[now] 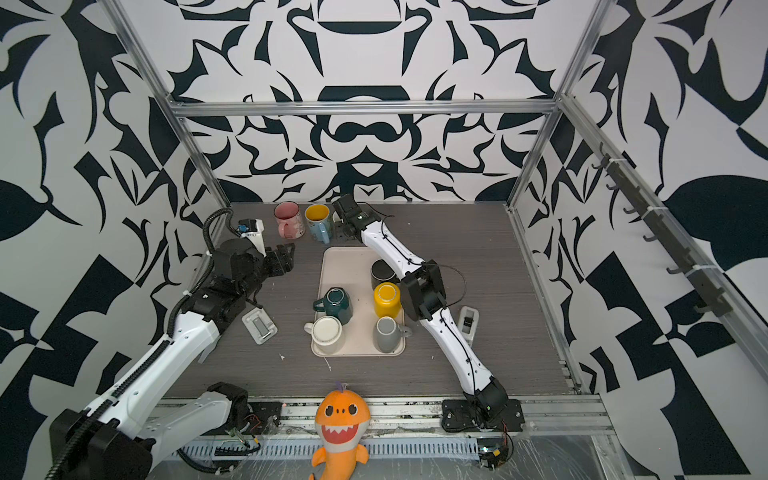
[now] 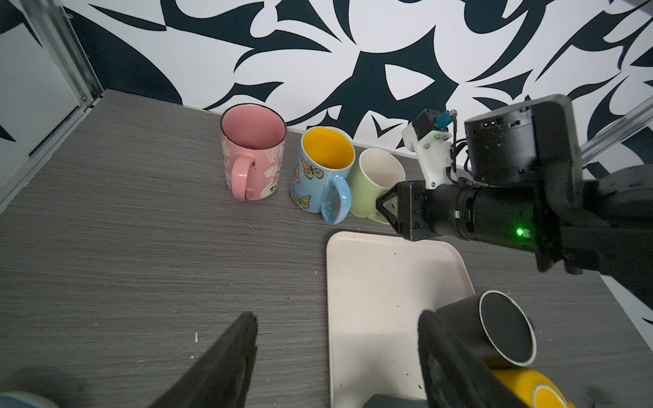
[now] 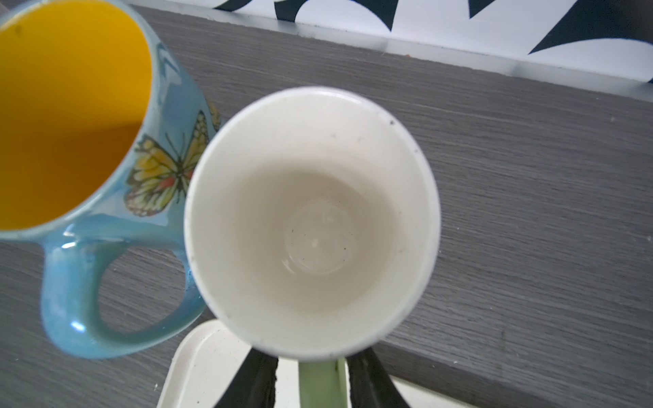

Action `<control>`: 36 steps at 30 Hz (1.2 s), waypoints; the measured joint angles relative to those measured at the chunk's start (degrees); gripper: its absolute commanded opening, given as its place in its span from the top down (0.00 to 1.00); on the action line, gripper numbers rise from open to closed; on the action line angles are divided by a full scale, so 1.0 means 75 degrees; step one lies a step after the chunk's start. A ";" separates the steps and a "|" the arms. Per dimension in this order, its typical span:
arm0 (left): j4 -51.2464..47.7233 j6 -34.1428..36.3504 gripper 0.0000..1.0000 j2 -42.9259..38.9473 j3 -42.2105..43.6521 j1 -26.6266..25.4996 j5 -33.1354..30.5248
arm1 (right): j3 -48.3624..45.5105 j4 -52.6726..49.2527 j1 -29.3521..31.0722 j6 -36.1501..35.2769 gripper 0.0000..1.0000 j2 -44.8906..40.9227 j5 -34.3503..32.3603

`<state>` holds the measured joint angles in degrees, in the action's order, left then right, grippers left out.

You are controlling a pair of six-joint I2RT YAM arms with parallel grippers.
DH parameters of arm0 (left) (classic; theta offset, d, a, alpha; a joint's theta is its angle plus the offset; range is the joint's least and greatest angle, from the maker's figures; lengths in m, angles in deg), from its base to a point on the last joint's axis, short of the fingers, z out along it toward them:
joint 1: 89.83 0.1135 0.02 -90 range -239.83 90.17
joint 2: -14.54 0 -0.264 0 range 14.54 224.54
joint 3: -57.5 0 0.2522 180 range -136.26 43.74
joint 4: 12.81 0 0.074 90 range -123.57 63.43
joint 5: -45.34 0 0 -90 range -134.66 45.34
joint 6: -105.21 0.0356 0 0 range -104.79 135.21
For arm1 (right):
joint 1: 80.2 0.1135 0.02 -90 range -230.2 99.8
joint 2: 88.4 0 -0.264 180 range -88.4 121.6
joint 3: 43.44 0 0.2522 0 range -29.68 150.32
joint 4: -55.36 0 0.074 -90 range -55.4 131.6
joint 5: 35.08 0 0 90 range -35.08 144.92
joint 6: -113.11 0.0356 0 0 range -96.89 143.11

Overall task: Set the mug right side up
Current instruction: 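Lower the light green mug upright beside the blue mug, open the right gripper, then withdraw the right gripper and move it to the black mug on the tray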

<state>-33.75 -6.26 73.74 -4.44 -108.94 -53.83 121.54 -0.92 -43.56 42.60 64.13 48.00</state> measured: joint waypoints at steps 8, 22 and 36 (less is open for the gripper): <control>-0.0026 -0.0079 0.25 -0.0184 0.0029 0.0000 0.0003 | -0.0519 0.0076 -0.0009 0.0242 0.62 -0.0303 0.0446; -0.0178 -0.0213 0.26 -0.0356 0.0114 0.0000 0.0006 | -0.1265 0.0219 -0.0009 0.0455 0.53 -0.0863 0.0758; -0.0254 -0.0283 0.26 -0.0391 0.0114 0.0000 0.0003 | -0.3404 0.0291 -0.0128 0.0326 0.46 -0.2932 0.0597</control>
<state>-35.65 -8.38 70.81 -3.59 -108.94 -53.81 96.01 1.27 -44.52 45.05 42.14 52.48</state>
